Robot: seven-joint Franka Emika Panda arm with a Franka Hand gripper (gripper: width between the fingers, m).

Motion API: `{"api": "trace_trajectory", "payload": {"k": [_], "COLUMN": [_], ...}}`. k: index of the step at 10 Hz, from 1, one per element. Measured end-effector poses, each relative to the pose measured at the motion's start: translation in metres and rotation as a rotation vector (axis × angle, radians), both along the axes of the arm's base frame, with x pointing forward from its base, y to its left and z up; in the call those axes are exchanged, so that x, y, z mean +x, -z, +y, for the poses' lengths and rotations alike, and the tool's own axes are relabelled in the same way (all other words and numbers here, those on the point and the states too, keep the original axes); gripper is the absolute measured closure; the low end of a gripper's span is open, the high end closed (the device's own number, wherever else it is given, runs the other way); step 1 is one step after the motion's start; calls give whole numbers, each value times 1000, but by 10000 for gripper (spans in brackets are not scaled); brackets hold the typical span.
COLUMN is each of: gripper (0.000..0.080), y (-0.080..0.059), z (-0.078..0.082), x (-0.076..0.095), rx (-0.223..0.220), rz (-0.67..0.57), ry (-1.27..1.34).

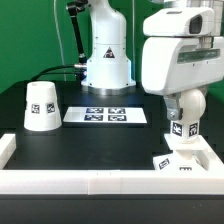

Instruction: Assemble lamp

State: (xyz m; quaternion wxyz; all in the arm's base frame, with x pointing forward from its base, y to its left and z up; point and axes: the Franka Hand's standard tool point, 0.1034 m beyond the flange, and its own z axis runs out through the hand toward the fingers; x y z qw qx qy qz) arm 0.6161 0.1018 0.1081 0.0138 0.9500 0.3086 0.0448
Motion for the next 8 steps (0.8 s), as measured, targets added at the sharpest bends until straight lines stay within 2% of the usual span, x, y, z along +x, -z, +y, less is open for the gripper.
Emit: {"api": "trace_trajectory", "payload": {"k": [2, 8], "gripper": [223, 223], "y": [0, 0], "z": [-2, -5], "x": [1, 1], "rx": [18, 51], "rz": [-2, 0], "ry": [202, 540]}}
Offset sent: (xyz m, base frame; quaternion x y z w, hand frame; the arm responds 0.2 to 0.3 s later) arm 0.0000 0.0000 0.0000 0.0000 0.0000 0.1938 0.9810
